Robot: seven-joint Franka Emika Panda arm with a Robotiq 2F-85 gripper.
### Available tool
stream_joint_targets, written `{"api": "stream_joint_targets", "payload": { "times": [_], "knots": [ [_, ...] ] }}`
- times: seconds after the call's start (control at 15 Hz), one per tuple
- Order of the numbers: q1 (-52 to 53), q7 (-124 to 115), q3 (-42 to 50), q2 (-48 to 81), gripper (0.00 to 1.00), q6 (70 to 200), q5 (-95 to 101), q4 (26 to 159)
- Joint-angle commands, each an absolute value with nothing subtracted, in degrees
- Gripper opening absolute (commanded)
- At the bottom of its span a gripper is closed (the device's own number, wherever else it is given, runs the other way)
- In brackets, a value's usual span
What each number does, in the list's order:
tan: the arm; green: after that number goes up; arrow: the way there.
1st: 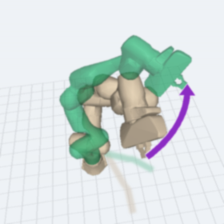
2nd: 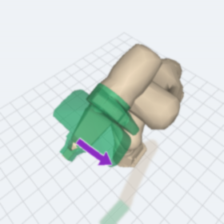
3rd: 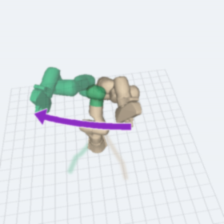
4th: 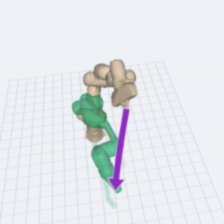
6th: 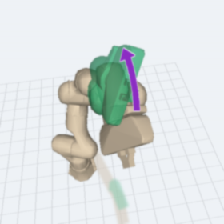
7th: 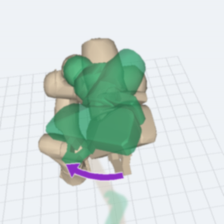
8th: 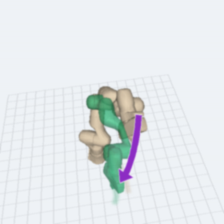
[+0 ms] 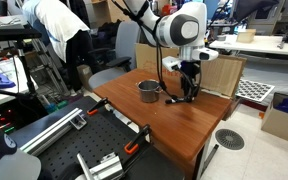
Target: Put the marker in the pot
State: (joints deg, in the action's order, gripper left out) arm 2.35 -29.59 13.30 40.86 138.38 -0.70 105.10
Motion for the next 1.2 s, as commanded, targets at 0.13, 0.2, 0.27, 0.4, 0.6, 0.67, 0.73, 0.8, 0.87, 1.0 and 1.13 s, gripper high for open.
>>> {"api": "stream_joint_targets", "payload": {
  "times": [0.13, 0.2, 0.27, 0.4, 0.6, 0.67, 0.73, 0.8, 0.87, 1.0, 1.13],
  "knots": [
    [2.0, -29.5, 12.4, 38.5, 0.06, 143.4, -2.0, 107.8],
    [2.1, -29.5, 12.3, 37.8, 0.06, 144.7, -2.2, 108.5],
    [2.3, -29.7, 12.4, 36.6, 0.06, 146.4, -2.5, 109.8],
    [2.3, -29.4, 12.3, 33.8, 0.06, 148.5, -3.0, 112.1],
    [1.9, -28.6, 11.9, 28.0, 0.06, 152.4, -3.5, 117.5],
    [2.0, -28.4, 11.8, 25.7, 0.06, 153.9, -3.5, 119.6],
    [2.1, -28.4, 11.7, 23.5, 0.06, 155.4, -3.4, 121.8],
    [2.5, -28.9, 11.9, 21.1, 0.06, 158.6, -3.2, 124.4],
    [2.5, -28.7, 11.7, 19.0, 0.06, 160.6, -3.3, 126.5],
    [2.8, -28.6, 11.4, 15.0, 0.06, 165.4, -3.0, 131.0],
    [4.4, -29.9, 12.1, 12.2, 0.06, 169.3, -0.7, 134.7]
  ]
}}
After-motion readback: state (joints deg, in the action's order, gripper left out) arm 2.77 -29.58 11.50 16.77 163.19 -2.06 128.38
